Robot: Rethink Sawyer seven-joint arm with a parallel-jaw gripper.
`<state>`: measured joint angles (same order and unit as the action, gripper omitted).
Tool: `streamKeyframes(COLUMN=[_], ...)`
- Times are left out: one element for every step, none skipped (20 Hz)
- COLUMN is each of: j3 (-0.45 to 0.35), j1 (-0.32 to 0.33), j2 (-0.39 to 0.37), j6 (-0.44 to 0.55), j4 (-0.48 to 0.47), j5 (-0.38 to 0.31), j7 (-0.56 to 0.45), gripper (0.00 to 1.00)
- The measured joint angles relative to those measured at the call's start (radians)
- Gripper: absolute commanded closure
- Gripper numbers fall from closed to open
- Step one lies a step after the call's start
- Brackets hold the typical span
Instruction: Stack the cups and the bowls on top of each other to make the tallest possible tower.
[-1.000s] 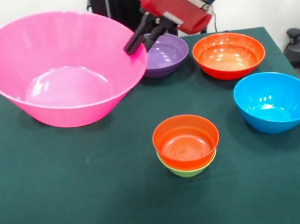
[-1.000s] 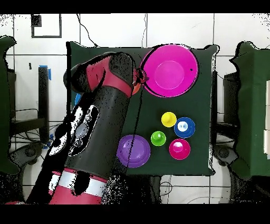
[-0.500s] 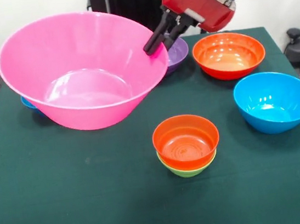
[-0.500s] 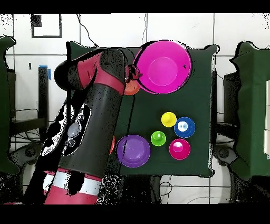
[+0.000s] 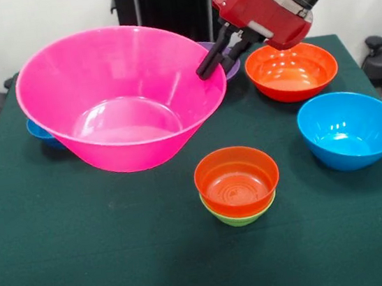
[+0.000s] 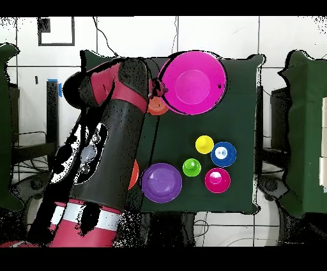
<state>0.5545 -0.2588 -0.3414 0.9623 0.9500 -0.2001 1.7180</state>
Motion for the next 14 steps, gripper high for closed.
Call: streamKeyframes(j3=[0.000,0.000,0.000,0.000,0.000,0.000,0.000,0.000,0.000,0.000,0.000,0.000,0.000,0.000], j1=[-0.001,-0.002,-0.003,-0.004,-0.004,-0.005,-0.005,-0.005,-0.005,-0.005,-0.005,-0.005,-0.005,-0.005], j2=[0.001,0.004,0.007,0.010,0.012,0.016,0.018,0.019,0.019,0.019,0.018,0.018,0.018,0.018], j6=[0.000,0.000,0.000,0.000,0.000,0.000,0.000,0.000,0.000,0.000,0.000,0.000,0.000,0.000], j4=[0.000,0.000,0.000,0.000,0.000,0.000,0.000,0.000,0.000,0.000,0.000,0.000,0.000,0.000], j5=[0.001,0.002,0.004,0.004,0.004,0.005,0.006,0.008,0.010,0.011,0.014,0.017,0.018,0.020], j7=[0.002,0.005,0.009,0.011,0.013,0.016,0.018,0.020,0.021,0.023,0.023,0.023,0.023,0.023], gripper=[1.00,1.00,1.00,1.00,1.00,1.00,1.00,1.00,1.00,1.00,1.00,1.00,1.00,1.00])
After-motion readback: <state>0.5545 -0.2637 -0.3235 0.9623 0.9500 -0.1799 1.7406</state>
